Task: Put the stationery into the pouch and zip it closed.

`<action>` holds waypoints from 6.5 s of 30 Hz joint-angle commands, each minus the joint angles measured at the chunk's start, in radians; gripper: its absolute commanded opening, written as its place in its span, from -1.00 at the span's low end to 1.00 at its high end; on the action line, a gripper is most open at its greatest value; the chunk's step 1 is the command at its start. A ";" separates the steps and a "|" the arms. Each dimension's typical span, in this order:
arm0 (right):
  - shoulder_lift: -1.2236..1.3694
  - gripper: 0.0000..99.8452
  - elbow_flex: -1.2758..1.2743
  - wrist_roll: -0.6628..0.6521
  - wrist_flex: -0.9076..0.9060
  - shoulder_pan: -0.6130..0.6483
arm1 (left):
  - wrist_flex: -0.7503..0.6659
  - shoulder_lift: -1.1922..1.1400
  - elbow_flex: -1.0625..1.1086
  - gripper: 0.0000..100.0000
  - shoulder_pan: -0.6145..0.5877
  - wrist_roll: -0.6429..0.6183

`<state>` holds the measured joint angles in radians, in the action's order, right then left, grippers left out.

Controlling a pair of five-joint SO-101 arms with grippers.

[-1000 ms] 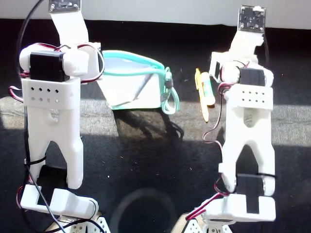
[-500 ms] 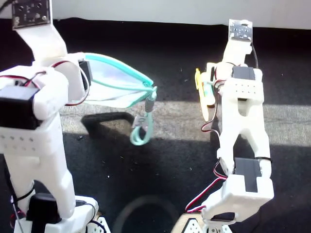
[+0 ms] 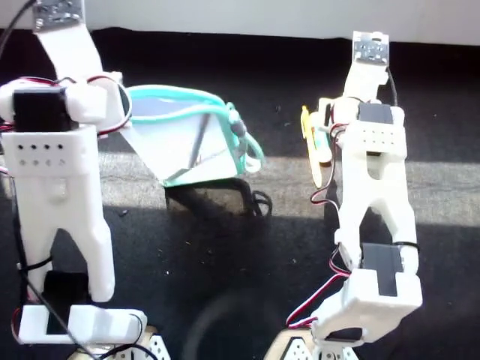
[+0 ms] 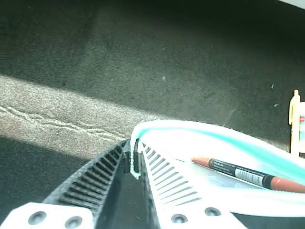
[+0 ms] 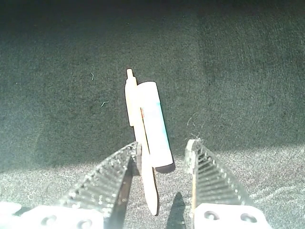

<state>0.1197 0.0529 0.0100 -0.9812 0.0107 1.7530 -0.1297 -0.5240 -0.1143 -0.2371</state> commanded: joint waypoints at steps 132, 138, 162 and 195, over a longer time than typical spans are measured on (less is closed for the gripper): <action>0.423 -0.99 1.696 -0.133 -0.334 0.579 | -0.029 -0.160 0.002 -0.98 0.202 -0.005; 0.429 -0.99 1.692 -0.130 -0.341 0.579 | -0.029 -0.163 0.002 -0.98 0.197 -0.005; 0.455 -0.99 1.702 -0.058 -0.711 0.506 | -0.020 -0.171 -0.088 -0.98 0.157 -0.006; 0.202 -0.62 1.690 -0.054 -0.780 0.349 | 0.002 -0.159 -0.093 -0.98 0.162 -0.005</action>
<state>0.3590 1.6747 -0.0529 -1.7561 0.4450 1.7192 -0.2217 -0.6252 0.0483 -0.2355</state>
